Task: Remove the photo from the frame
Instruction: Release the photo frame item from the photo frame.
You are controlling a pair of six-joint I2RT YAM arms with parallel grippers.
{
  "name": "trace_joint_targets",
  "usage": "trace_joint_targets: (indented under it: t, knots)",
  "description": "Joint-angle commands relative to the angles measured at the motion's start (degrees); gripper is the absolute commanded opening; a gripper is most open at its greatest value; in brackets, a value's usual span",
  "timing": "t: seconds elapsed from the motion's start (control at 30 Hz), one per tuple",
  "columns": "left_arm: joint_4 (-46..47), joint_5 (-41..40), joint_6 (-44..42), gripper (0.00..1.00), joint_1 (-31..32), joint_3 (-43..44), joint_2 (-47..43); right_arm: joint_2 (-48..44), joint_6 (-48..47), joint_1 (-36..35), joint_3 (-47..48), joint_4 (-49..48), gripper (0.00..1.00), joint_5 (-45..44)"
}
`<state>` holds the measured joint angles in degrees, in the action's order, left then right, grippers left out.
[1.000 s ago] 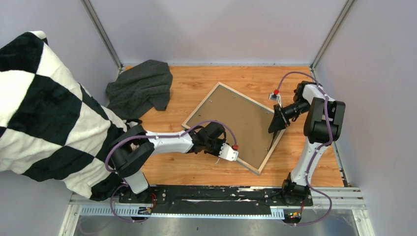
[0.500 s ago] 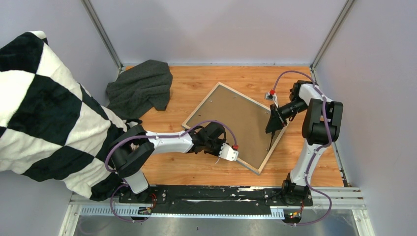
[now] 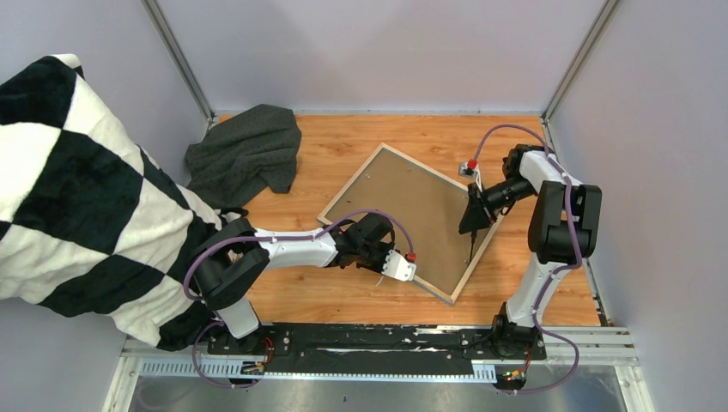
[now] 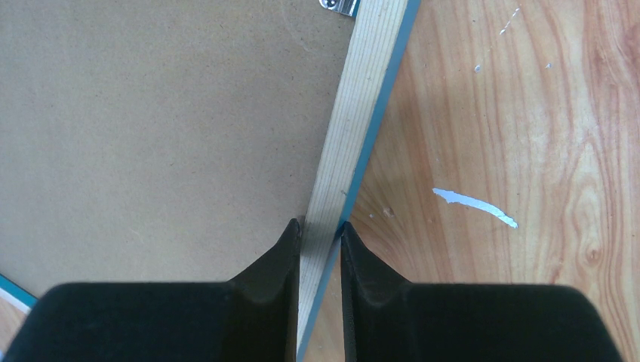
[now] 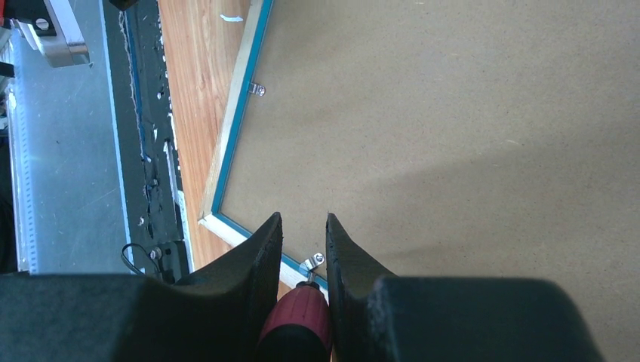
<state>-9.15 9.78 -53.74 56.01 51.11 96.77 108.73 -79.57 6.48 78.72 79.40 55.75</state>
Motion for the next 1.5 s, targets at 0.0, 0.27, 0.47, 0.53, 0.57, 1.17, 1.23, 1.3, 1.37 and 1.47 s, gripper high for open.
trace_joint_targets:
  t: [0.0,0.27,0.47,0.53,0.57,1.17,1.23,1.3,1.37,1.47]
  knots:
    - [-1.85,-0.76,2.31,0.00,0.09,-0.84,3.23,-1.15,2.43,-1.50,-3.17,5.06,0.00,1.28]
    - [-2.07,-0.58,2.30,0.00,0.08,-0.84,3.19,-0.61,1.84,-2.17,-6.25,3.65,0.00,0.61]
    - [-2.08,-0.79,2.62,0.00,0.15,-0.62,3.37,-1.80,-0.87,-3.37,-8.27,5.02,0.00,1.15]
    - [-2.05,-0.83,2.80,0.00,0.15,-0.49,3.56,-3.48,1.45,-3.33,-8.17,2.98,0.00,1.55]
    - [-2.07,-0.89,2.88,0.00,0.15,-0.42,3.62,-4.56,3.92,-3.27,-8.07,0.97,0.00,1.03]
    - [-1.70,-2.10,5.43,0.00,0.15,0.65,4.95,-6.67,33.46,9.60,-3.49,-21.16,0.00,7.54]
    - [-1.79,-2.19,5.64,0.00,0.15,0.82,5.21,-4.03,37.51,9.80,-2.31,-24.06,0.00,10.67]
    - [-1.75,-2.18,5.57,0.00,0.15,0.79,5.13,-2.70,37.23,9.80,-1.93,-23.22,0.00,11.34]
    - [-1.75,-2.13,5.53,0.00,0.10,0.74,4.94,-2.18,34.52,9.92,-2.46,-22.25,0.00,10.29]
    - [-1.77,-2.20,5.57,0.00,0.13,0.74,5.00,-1.26,32.78,11.20,-3.46,-21.76,0.00,9.70]
